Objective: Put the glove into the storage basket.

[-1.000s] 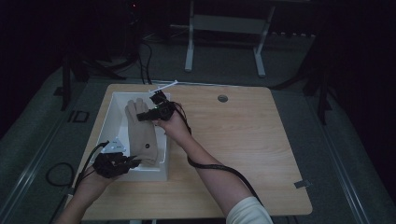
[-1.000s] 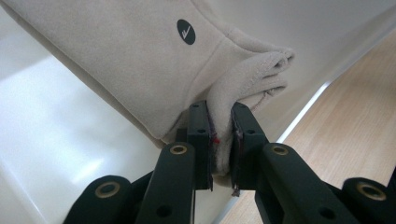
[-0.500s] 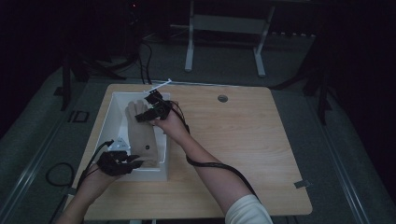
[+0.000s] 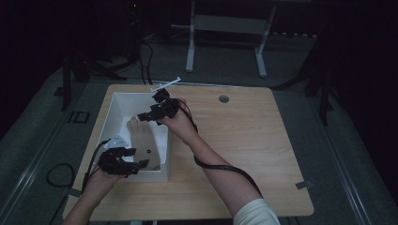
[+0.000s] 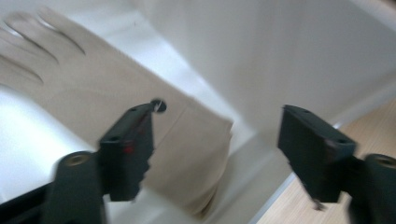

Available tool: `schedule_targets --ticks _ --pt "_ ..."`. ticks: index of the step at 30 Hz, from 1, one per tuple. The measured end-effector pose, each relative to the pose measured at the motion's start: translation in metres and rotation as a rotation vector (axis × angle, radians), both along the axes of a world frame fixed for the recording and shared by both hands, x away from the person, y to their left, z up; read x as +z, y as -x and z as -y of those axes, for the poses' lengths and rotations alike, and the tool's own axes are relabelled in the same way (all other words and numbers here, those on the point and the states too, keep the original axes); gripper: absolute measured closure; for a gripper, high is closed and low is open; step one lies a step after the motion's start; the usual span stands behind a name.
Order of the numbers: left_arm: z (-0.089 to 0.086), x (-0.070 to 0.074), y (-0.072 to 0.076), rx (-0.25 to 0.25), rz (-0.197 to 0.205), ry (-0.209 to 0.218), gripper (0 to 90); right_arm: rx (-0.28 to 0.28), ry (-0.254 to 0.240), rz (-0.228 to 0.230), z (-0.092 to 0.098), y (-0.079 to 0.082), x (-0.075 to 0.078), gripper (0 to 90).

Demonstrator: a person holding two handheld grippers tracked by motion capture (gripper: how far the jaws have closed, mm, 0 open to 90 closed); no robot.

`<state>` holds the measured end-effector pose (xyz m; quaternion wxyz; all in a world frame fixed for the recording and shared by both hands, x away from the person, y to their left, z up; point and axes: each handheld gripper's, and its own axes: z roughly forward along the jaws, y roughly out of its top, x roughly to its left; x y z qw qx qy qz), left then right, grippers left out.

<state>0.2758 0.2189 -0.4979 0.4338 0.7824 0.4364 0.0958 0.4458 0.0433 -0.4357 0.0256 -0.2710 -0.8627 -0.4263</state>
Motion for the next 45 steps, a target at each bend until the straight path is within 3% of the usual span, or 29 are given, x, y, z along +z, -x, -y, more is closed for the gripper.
schedule_targets --ticks 3,5,7,14,19,25,36,45 --pt "-0.002 0.009 0.001 0.027 0.050 0.016 14.6 0.026 -0.035 -0.030 0.008 0.003 0.003 27.6" --pt "-0.004 0.015 0.002 0.038 0.070 0.062 13.0 0.043 -0.053 -0.027 0.014 0.007 0.004 26.4" --pt "-0.004 0.020 0.002 0.037 0.074 0.083 5.8 0.066 -0.061 -0.017 0.019 0.012 0.005 21.6" --pt "0.011 0.036 0.010 0.012 0.123 0.104 5.2 0.078 -0.086 0.040 0.045 0.025 0.016 20.6" --pt "0.028 0.046 0.012 -0.042 0.142 0.088 5.2 0.080 -0.086 0.092 0.067 0.033 0.020 21.0" --pt "0.048 0.059 0.016 -0.090 0.169 0.100 5.3 0.076 -0.069 0.110 0.095 0.041 0.018 20.4" --pt "0.094 0.073 0.023 -0.237 0.189 0.123 5.3 0.019 -0.074 0.107 0.156 0.049 0.009 20.1" --pt "0.122 0.072 0.024 -0.321 0.202 0.127 5.5 0.001 -0.068 0.106 0.188 0.058 -0.010 20.0"
